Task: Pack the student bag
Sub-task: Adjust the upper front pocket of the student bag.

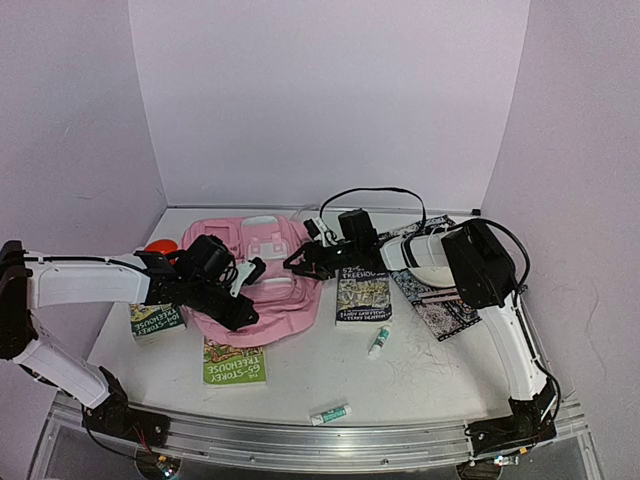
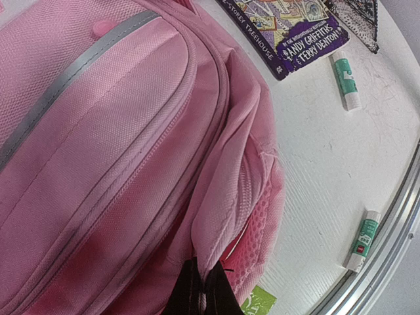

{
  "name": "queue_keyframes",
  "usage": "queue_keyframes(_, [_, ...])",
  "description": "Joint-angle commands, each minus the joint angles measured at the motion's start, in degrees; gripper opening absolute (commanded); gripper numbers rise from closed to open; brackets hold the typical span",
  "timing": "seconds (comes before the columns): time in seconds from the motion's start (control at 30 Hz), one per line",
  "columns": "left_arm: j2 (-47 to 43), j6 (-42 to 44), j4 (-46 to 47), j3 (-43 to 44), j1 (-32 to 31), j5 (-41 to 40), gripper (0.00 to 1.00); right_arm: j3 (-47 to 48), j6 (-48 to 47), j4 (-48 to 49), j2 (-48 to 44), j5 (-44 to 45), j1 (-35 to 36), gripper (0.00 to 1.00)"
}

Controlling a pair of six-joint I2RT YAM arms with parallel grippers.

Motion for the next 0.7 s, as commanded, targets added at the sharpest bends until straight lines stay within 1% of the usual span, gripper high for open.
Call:
queue_keyframes(0.0, [-0.5,0.4,3.5,2.0,0.0,1.5,0.00,-0.3,0.6,-2.1,1.5,-4.2,1.2,0.56])
queue_keyframes(0.27, [0.8,0.3,3.8,2.1,0.0,0.5,0.00,-3.7,-1.7,-2.1,-2.1,-8.1,1.7,0.52])
queue_keyframes(0.33, [0.9,0.3,3.8,2.0,0.0,0.0,0.00,-4.4,-2.3,-2.1,-3.0,-8.7,1.6,0.49])
queue_keyframes(0.5, [0.3,-0.5,3.8,1.3,0.0,-1.2,0.00,-6.0,-3.4,-2.1,-5.7,-10.3,1.6,0.37])
queue_keyframes(0.67, [-0.3,-1.5,3.8,0.3,0.0,-2.1,0.00,-6.8,-4.2,-1.9,-8.0,-11.2,1.6,0.32])
